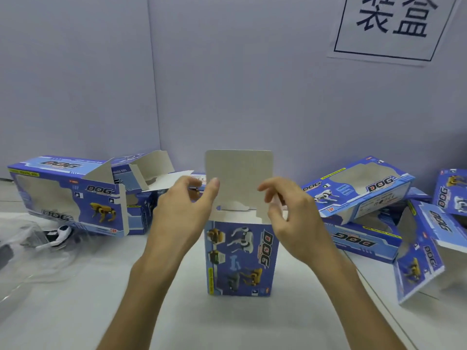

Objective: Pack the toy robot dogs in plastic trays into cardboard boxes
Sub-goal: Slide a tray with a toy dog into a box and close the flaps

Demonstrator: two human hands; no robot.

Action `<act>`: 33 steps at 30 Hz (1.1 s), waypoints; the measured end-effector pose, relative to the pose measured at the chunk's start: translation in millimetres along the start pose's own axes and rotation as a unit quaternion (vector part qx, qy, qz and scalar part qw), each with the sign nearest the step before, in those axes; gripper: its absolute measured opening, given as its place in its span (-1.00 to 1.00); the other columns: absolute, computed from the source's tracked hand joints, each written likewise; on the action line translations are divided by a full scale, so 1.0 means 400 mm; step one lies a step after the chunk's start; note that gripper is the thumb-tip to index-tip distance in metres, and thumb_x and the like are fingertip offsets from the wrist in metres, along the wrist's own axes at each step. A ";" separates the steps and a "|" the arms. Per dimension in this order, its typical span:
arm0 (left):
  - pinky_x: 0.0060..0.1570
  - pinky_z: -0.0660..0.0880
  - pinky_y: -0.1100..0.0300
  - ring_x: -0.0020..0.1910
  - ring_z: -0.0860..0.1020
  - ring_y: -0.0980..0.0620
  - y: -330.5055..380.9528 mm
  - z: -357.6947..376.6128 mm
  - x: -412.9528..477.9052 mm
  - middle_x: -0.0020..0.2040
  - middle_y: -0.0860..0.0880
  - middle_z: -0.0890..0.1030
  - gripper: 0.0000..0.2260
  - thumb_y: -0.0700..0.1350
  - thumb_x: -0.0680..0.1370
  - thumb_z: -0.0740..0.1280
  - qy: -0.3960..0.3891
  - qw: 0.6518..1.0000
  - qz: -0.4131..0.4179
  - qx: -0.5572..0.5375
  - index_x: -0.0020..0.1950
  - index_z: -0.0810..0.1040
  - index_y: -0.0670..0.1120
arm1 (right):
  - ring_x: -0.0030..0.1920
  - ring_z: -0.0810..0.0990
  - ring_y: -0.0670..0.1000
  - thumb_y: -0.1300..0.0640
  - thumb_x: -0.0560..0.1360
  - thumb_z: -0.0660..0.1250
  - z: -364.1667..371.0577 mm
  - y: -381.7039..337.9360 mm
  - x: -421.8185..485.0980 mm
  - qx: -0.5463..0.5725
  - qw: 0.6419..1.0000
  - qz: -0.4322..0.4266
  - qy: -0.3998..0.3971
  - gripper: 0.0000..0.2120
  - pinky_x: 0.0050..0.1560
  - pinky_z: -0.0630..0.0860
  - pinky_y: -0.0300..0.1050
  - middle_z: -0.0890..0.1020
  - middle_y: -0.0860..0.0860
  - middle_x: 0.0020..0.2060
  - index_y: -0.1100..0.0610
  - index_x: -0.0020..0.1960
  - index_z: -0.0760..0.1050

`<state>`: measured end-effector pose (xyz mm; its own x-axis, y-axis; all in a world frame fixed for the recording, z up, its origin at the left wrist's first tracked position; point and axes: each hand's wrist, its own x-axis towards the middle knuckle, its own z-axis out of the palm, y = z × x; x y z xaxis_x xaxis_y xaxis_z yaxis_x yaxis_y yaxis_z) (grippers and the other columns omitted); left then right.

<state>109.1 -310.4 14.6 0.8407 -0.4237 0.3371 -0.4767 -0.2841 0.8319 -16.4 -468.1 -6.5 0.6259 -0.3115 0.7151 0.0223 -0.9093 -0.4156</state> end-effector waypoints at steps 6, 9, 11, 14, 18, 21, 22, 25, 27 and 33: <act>-0.08 0.65 -0.04 -0.06 0.62 0.04 -0.016 -0.021 0.008 -0.02 -0.02 0.70 -0.85 -0.11 0.55 0.42 0.056 0.997 0.038 -0.029 0.09 0.70 -0.08 | -0.01 0.55 -0.20 0.18 0.56 0.36 0.018 -0.032 -0.003 0.035 0.993 0.058 0.096 -0.80 -0.13 0.57 -0.34 0.59 -0.22 -0.02 -0.08 0.10 0.53; -0.12 0.66 -0.10 -0.05 0.64 -0.01 -0.007 -0.011 0.002 -0.04 -0.03 0.70 -0.84 -0.15 0.53 0.44 0.058 0.994 0.028 -0.084 0.09 0.70 -0.09 | -0.01 0.57 -0.20 0.27 0.53 0.38 0.027 -0.029 0.000 0.059 0.982 0.138 0.118 -0.67 -0.23 0.56 -0.37 0.53 -0.23 0.05 -0.15 0.10 0.46; -0.06 0.65 -0.12 -0.03 0.65 -0.03 -0.006 -0.001 -0.002 -0.03 -0.04 0.70 -0.83 -0.19 0.52 0.44 0.060 0.993 0.028 -0.098 0.10 0.70 -0.10 | -0.04 0.58 -0.19 0.31 0.50 0.38 0.025 -0.024 0.001 0.082 0.972 0.183 0.120 -0.63 -0.28 0.49 -0.44 0.50 -0.20 0.07 -0.13 0.09 0.43; -0.03 0.65 -0.09 -0.06 0.65 -0.02 -0.007 0.003 -0.003 -0.06 -0.04 0.70 -0.83 -0.23 0.48 0.44 0.057 0.993 0.030 -0.100 0.06 0.70 -0.10 | -0.18 0.59 -0.31 0.29 0.45 0.43 0.004 -0.014 0.008 0.139 0.952 0.235 0.136 -0.66 -0.32 0.43 -0.47 0.52 -0.10 0.08 -0.04 0.08 0.44; -0.29 0.65 0.13 -0.13 0.65 -0.01 -0.008 -0.004 0.006 -0.15 -0.05 0.69 -0.89 -0.23 0.47 0.45 0.004 0.996 -0.005 -0.086 -0.02 0.67 -0.10 | -0.13 0.64 -0.07 0.10 0.49 0.47 -0.024 0.003 0.013 0.172 0.929 0.322 0.056 -0.83 -0.10 0.67 0.01 0.59 -0.06 -0.03 0.02 -0.01 0.48; -0.34 0.64 0.16 -0.32 0.66 0.05 -0.010 -0.016 0.010 -0.28 0.00 0.68 -0.97 -0.19 0.50 0.45 -0.024 0.998 -0.011 -0.061 -0.11 0.66 -0.07 | -0.15 0.68 -0.02 -0.04 0.54 0.41 -0.041 -0.001 0.013 0.204 0.916 0.344 -0.015 -0.84 -0.29 0.68 -0.06 0.66 0.01 -0.12 0.04 -0.08 0.53; -0.35 0.63 0.17 -0.39 0.65 0.06 -0.011 -0.020 0.010 -0.35 0.02 0.66 -0.96 -0.16 0.51 0.46 -0.027 0.998 -0.011 -0.055 -0.15 0.65 -0.06 | -0.21 0.68 -0.04 -0.06 0.55 0.39 -0.044 -0.004 0.013 0.200 0.918 0.342 -0.019 -0.82 -0.35 0.65 -0.12 0.67 0.02 -0.13 0.05 -0.08 0.54; -0.34 0.62 0.16 -0.43 0.65 0.09 -0.009 -0.026 0.008 -0.41 0.02 0.65 -0.90 -0.10 0.52 0.45 -0.036 0.997 -0.020 -0.060 -0.17 0.66 -0.09 | -0.23 0.66 -0.03 -0.06 0.55 0.38 -0.048 -0.008 0.012 0.174 0.928 0.330 -0.020 -0.82 -0.41 0.57 -0.24 0.68 0.02 -0.15 0.04 -0.10 0.56; -0.41 0.60 0.23 -0.42 0.65 0.07 -0.007 -0.030 0.008 -0.38 -0.01 0.66 -0.91 -0.13 0.53 0.44 -0.044 0.995 -0.036 -0.086 -0.14 0.65 -0.12 | -0.27 0.64 -0.07 -0.03 0.57 0.37 -0.052 -0.005 0.012 0.165 0.930 0.328 -0.022 -0.83 -0.41 0.53 -0.29 0.68 0.03 -0.18 0.04 -0.13 0.58; -0.39 0.60 0.25 -0.26 0.71 -0.04 -0.049 -0.058 0.031 -0.08 -0.15 0.72 -0.91 -0.21 0.53 0.40 -0.123 0.954 -0.145 -0.234 0.01 0.64 -0.18 | -0.37 0.65 -0.07 0.14 0.60 0.35 -0.069 0.022 0.010 0.372 0.829 0.415 -0.038 -0.85 -0.42 0.56 -0.23 0.70 0.07 -0.23 0.16 -0.10 0.63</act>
<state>135.0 -290.2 12.7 0.8063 -0.5915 -0.0026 -0.0187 -0.0299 0.9994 -35.5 -485.1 8.1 0.7132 -0.7007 -0.0177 0.0155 0.0411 -0.9990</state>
